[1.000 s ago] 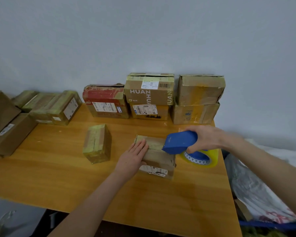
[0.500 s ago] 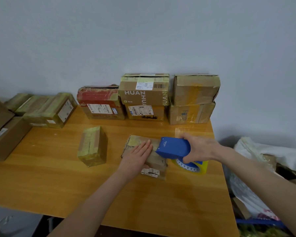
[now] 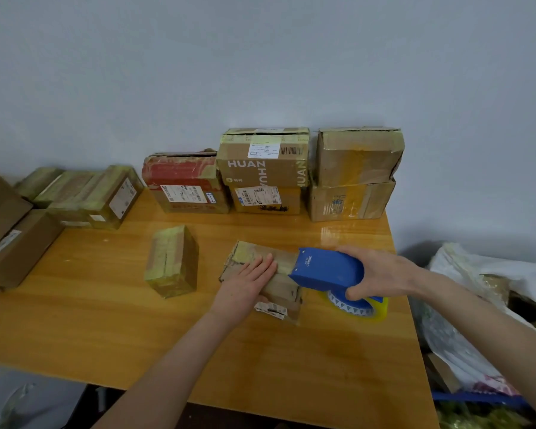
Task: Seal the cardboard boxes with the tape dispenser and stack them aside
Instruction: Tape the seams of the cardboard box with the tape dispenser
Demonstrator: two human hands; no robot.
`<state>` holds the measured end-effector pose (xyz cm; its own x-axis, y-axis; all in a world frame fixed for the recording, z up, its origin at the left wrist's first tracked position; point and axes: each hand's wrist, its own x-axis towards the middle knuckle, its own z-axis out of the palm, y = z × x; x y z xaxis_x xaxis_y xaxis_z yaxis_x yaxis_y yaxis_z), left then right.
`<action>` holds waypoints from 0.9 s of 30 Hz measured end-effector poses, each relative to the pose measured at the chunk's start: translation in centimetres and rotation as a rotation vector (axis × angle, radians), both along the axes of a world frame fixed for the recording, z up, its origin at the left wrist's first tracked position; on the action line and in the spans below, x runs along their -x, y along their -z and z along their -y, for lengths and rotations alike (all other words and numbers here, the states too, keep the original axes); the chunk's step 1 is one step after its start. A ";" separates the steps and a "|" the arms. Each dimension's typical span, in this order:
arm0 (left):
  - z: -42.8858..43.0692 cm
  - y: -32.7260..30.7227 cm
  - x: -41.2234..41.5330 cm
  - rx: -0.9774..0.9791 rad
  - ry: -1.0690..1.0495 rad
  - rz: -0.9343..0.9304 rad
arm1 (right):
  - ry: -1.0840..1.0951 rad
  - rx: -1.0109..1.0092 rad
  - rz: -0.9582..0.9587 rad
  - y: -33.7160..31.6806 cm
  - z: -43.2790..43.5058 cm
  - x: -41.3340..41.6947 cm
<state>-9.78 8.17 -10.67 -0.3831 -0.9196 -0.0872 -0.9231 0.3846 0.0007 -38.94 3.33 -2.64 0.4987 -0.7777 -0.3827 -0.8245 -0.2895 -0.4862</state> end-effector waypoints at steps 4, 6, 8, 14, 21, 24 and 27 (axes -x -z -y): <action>0.0 0.0 0.2 0.003 -0.009 0.010 | 0.059 -0.057 0.005 1.5 -1.0 0.8; 0.0 -0.2 0.1 0.007 -0.018 -0.006 | 0.069 -0.046 -0.029 2.4 -1.6 0.5; -0.1 -0.4 0.4 0.009 -0.038 -0.002 | 0.075 -0.031 -0.051 3.0 -1.8 0.1; -0.6 -0.1 3.9 0.019 0.046 0.021 | 0.067 -0.020 -0.039 3.3 -1.9 0.5; -0.3 0.2 3.6 -0.004 0.062 0.044 | 0.077 0.071 0.015 3.2 -2.5 0.9; -0.3 0.2 3.8 -0.005 0.084 0.049 | 0.083 0.046 0.049 3.2 -2.7 1.8; -0.2 0.3 3.6 -0.016 0.075 0.040 | 0.111 -0.009 0.085 3.3 -3.1 3.1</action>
<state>-13.39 8.37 -10.94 -0.4471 -0.8866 -0.1182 -0.8910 0.4531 -0.0285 -42.06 6.46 -5.98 0.4411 -0.8266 -0.3496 -0.8068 -0.1946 -0.5578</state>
